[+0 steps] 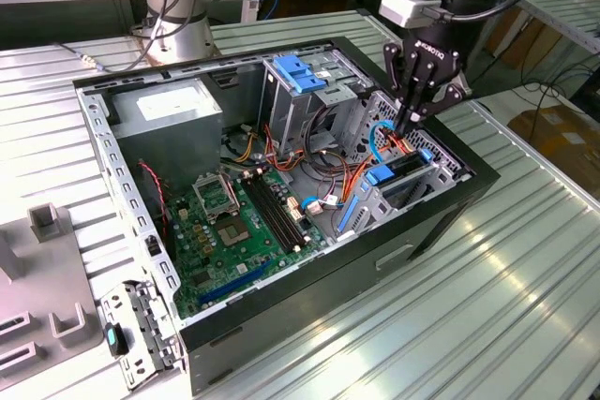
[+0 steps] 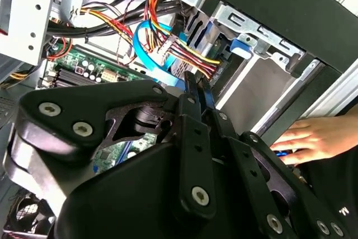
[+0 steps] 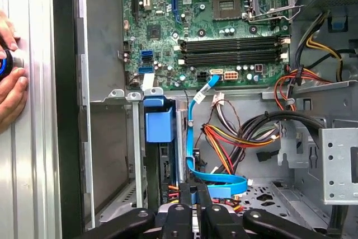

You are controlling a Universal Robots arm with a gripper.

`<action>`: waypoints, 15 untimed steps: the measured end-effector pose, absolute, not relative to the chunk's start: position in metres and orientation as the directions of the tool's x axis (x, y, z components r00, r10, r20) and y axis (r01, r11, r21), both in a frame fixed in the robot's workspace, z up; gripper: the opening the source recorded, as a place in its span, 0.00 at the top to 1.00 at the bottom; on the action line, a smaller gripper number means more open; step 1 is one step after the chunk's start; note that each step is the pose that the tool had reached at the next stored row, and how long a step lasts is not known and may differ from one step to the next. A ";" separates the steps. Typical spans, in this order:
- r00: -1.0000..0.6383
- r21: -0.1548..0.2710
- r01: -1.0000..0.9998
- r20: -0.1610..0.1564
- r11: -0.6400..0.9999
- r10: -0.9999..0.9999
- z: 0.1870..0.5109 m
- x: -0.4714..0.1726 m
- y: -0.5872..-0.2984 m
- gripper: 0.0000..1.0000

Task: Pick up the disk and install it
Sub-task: 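Insert the second disk wire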

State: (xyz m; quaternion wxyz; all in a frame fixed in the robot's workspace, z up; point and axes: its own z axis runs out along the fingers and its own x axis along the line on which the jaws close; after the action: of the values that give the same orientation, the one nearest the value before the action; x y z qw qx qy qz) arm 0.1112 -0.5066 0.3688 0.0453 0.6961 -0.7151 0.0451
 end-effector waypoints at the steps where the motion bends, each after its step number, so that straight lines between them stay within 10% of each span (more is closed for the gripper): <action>1: -0.027 -0.006 -1.000 0.126 0.027 -0.992 0.368 0.110 -0.507 0.84; 15: -0.028 -0.046 -0.999 0.059 0.025 -0.998 0.363 0.096 -0.526 0.84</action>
State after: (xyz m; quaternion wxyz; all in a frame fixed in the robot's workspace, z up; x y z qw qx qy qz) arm 0.0960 -0.5261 0.3632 0.0052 0.6972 -0.7159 0.0369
